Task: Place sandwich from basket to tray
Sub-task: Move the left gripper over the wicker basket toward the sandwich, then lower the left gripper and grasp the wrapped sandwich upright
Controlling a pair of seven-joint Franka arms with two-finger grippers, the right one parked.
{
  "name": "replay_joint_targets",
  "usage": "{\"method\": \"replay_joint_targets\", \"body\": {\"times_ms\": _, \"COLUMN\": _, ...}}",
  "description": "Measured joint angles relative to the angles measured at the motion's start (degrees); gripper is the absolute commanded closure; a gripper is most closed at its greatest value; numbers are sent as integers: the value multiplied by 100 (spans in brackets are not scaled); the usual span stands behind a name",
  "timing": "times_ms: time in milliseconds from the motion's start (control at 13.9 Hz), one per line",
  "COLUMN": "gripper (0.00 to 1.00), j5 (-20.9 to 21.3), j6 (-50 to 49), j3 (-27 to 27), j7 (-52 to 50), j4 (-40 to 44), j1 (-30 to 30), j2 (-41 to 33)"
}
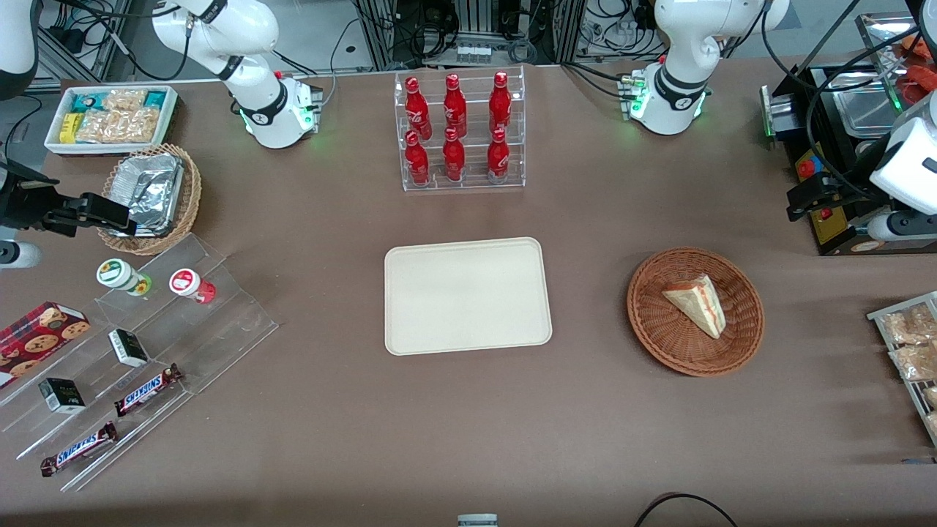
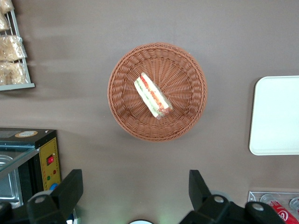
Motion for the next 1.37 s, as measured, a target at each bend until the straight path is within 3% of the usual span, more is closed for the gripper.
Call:
{"method": "replay_joint_targets", "body": {"times_ms": 505, "gripper": 0, "j5": 58, "j6": 235, "j3": 10, "j7": 28, "j4": -395, "j1": 5, "j2": 12}}
{"method": "replay_joint_targets", "body": {"times_ms": 865, "gripper": 0, "j5": 163, "j6": 1817, "j3": -20, "j7": -562, "j4": -1845, "j1": -71, "j2": 41}}
{"method": "replay_joint_targets", "body": {"times_ms": 1369, "gripper": 0, "j5": 181, "j6": 4469, "j3": -62, "j7": -2735, "j4": -3633, "j1": -270, "j2": 206}}
